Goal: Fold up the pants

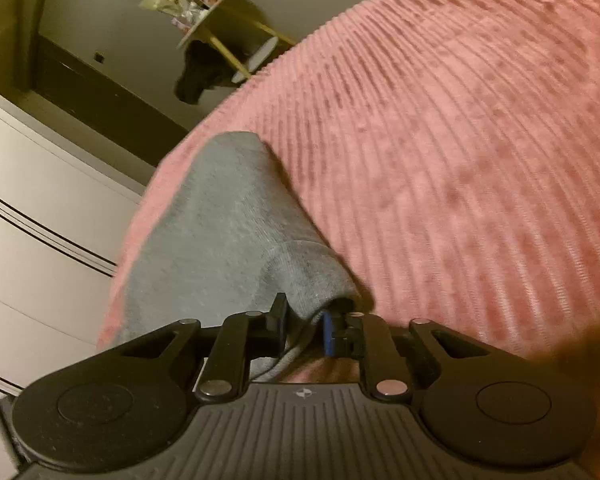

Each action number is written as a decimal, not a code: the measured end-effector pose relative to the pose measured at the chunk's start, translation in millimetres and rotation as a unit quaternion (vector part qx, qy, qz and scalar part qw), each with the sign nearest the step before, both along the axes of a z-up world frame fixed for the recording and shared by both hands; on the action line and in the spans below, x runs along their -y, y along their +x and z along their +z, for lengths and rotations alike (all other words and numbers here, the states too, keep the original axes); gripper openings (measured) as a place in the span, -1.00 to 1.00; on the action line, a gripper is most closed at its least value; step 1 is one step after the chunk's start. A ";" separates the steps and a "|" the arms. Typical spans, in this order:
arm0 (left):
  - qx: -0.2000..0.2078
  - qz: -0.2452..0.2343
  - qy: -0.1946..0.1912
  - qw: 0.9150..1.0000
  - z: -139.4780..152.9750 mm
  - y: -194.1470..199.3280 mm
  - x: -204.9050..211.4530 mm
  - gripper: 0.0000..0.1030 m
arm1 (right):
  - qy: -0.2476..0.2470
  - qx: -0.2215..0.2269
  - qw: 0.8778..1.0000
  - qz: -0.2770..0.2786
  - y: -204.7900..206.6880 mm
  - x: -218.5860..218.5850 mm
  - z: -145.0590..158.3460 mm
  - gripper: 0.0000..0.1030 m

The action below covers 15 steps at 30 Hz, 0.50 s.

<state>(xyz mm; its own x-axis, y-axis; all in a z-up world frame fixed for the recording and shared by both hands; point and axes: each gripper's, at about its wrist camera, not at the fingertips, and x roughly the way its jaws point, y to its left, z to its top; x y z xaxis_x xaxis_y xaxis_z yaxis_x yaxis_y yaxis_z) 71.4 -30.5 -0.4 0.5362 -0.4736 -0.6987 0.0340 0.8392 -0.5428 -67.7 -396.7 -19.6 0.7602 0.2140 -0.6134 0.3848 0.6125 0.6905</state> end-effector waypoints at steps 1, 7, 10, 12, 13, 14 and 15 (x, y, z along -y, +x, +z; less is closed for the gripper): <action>-0.001 0.001 -0.004 1.000 -0.8 0.3 -1.2 -0.44 | -0.006 0.000 1.000 0.004 0.3 -1.1 0.9 -0.71; -0.016 0.018 -0.039 0.999 -5.4 2.5 -11.3 -0.49 | 0.015 0.006 1.000 0.020 -9.5 3.5 5.1 -0.46; -0.011 0.023 -0.038 0.999 -7.1 4.8 -11.9 -0.44 | 0.019 0.031 0.999 0.019 -20.2 3.1 15.2 -0.23; -0.006 0.019 -0.037 0.999 -8.9 8.2 -10.1 -0.38 | 0.007 0.045 0.999 0.025 -23.2 0.3 21.5 -0.11; -0.006 0.018 -0.038 0.999 -9.4 10.0 -9.5 -0.35 | 0.001 0.049 0.998 0.029 -22.5 -2.6 23.8 -0.07; -0.007 0.018 -0.044 0.999 -11.0 12.4 -10.0 -0.35 | -0.009 0.051 0.998 0.036 -22.2 -5.9 25.8 -0.07; -0.010 0.021 -0.053 0.998 -12.8 14.1 -11.7 -0.37 | -0.020 0.054 0.997 0.043 -21.2 -9.8 28.0 -0.07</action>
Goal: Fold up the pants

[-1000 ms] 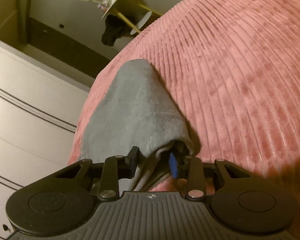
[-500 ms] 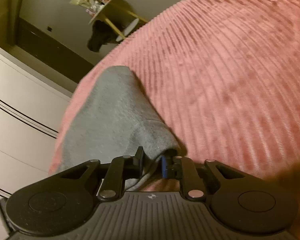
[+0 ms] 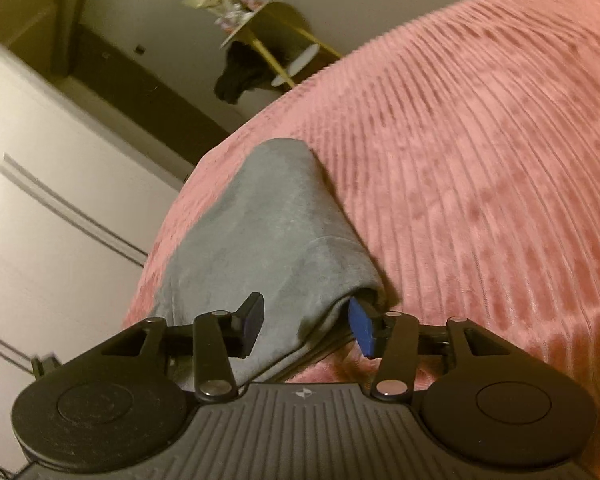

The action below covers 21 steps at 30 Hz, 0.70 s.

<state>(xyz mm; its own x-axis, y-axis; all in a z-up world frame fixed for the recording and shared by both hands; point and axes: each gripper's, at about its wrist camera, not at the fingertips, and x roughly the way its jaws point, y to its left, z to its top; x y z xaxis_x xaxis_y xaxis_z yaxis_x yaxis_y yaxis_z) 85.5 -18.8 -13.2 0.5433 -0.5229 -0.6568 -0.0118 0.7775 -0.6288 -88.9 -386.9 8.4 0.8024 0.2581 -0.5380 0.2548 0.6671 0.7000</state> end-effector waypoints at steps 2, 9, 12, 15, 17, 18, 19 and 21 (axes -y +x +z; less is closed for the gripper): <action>-0.007 0.007 -0.020 1.000 -2.9 2.9 -4.9 -0.44 | -0.027 0.013 0.999 0.013 0.1 -7.8 6.1 -0.08; 0.025 0.012 -0.038 0.999 4.4 -6.1 -11.1 -0.67 | -0.056 0.047 0.997 0.039 1.9 -17.2 15.6 -0.45; 0.075 0.018 -0.039 0.996 20.5 -16.3 -11.4 -0.68 | 0.013 0.055 0.998 0.028 2.3 -5.4 10.7 -0.51; 0.120 0.044 -0.040 0.991 36.9 -27.7 -23.5 -0.68 | 0.078 0.058 0.995 0.001 -0.4 10.3 2.0 -0.51; 0.136 0.065 -0.025 0.988 44.3 -35.5 -33.5 -0.68 | 0.075 0.049 0.996 -0.008 -0.6 13.3 -0.4 -0.51; 0.137 0.068 -0.011 0.988 46.7 -38.1 -36.7 -0.66 | 0.073 0.045 0.996 -0.007 0.4 13.3 -1.5 -0.51; 0.128 0.067 0.007 0.989 48.0 -38.5 -37.2 -0.62 | 0.068 0.042 0.997 -0.006 1.3 12.7 -2.0 -0.51; 0.111 0.076 0.037 0.990 47.9 -40.0 -35.5 -0.56 | 0.051 0.044 0.998 0.001 4.6 8.5 0.6 -0.51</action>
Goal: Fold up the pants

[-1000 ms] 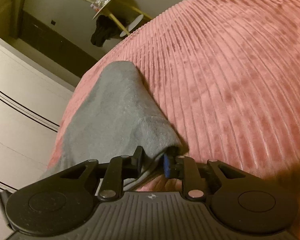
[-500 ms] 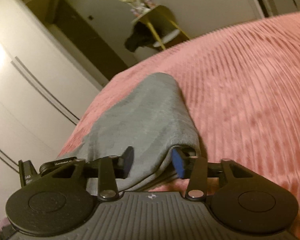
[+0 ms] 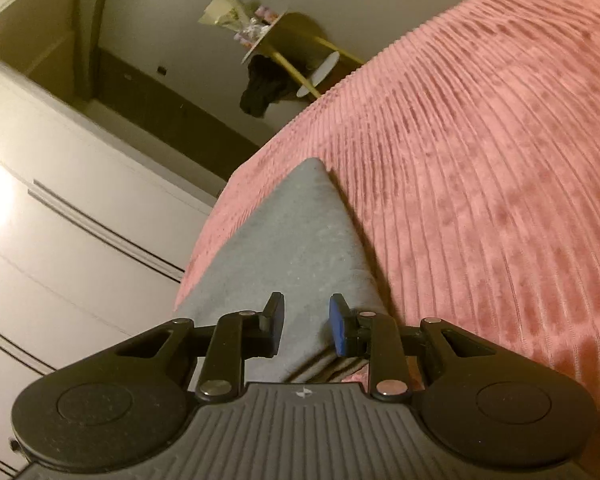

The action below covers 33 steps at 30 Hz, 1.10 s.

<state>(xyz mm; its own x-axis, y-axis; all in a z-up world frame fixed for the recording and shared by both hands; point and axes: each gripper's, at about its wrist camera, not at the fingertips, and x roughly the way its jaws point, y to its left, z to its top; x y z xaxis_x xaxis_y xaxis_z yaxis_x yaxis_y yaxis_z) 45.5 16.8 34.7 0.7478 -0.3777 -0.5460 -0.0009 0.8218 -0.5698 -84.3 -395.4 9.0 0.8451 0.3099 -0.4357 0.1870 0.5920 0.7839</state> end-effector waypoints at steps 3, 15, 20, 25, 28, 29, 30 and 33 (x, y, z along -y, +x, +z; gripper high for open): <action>0.001 0.028 -0.011 1.000 -1.1 -2.0 -7.8 -0.07 | -0.044 0.009 0.999 0.018 6.6 -10.6 6.8 -0.51; -0.011 0.018 0.005 1.000 -7.2 33.4 8.7 0.10 | -0.224 -0.066 0.969 0.078 42.8 -50.5 -9.6 -0.63; -0.069 -0.052 -0.025 0.996 -23.8 74.5 21.4 0.12 | -0.215 -0.055 0.972 0.078 38.9 -46.8 -15.6 -0.63; -0.104 -0.045 -0.109 0.987 -39.7 101.1 6.8 -0.43 | -0.193 -0.050 0.977 0.073 37.8 -43.6 -18.3 -0.63; -0.063 -0.041 -0.132 0.988 -33.4 91.5 3.5 -0.60 | -0.193 -0.048 0.977 0.072 38.1 -45.6 -17.6 -0.63; -0.025 -0.045 -0.113 0.992 -23.5 83.6 6.7 -0.60 | -0.191 -0.046 0.978 0.072 38.0 -45.5 -17.7 -0.63; 0.013 -0.049 -0.082 0.995 -11.6 75.1 12.3 -0.60 | -0.189 -0.045 0.978 0.071 37.7 -45.4 -17.7 -0.63; 0.072 -0.051 -0.005 0.996 8.5 56.9 27.1 -0.50 | -0.175 -0.043 0.981 0.069 37.3 -42.2 -18.7 -0.63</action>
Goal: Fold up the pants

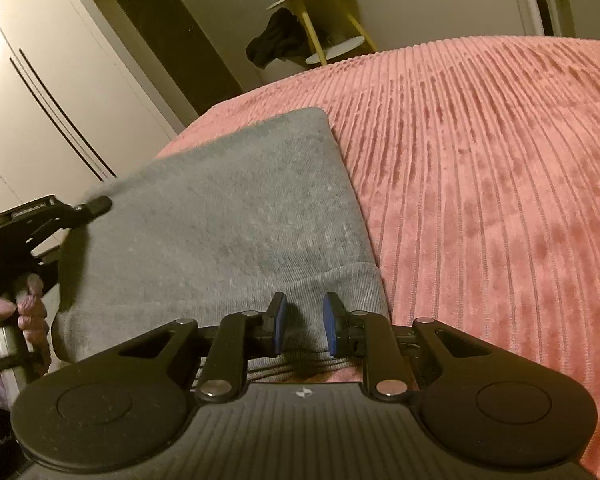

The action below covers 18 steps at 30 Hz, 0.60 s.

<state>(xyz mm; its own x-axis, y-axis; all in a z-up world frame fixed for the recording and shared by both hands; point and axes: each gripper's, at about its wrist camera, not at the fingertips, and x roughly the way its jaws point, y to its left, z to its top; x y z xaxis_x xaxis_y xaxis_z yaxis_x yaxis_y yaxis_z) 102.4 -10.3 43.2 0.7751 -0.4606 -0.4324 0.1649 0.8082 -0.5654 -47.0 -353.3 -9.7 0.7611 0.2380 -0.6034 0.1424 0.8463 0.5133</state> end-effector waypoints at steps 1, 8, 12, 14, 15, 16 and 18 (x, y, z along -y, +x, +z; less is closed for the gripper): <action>0.000 0.017 0.039 0.999 -1.9 -0.9 4.5 -0.29 | 0.003 0.000 1.000 -0.001 -0.2 0.8 -0.1 -0.63; -0.079 0.058 0.057 0.994 -21.1 -12.5 -5.5 0.14 | 0.008 -0.001 1.000 -0.001 -0.7 1.2 1.8 -0.62; -0.078 0.055 0.053 0.994 -14.4 -29.9 -5.4 0.35 | 0.003 -0.001 1.000 0.000 -0.7 0.0 2.8 -0.61; -0.090 0.047 0.068 0.992 -17.1 -30.4 1.9 0.37 | 0.002 -0.001 1.000 0.000 -1.3 -0.2 3.3 -0.61; -0.104 0.038 0.069 0.991 -22.7 -32.5 3.4 0.28 | 0.002 -0.001 1.000 0.000 -1.3 -0.2 3.0 -0.61; -0.124 0.026 0.065 0.990 -29.0 -28.2 3.6 0.07 | 0.003 -0.001 1.000 0.000 -1.7 0.1 3.2 -0.61; -0.142 0.028 0.059 0.988 -39.8 -23.5 -1.2 -0.42 | 0.005 -0.001 1.000 -0.001 -2.5 0.5 3.5 -0.61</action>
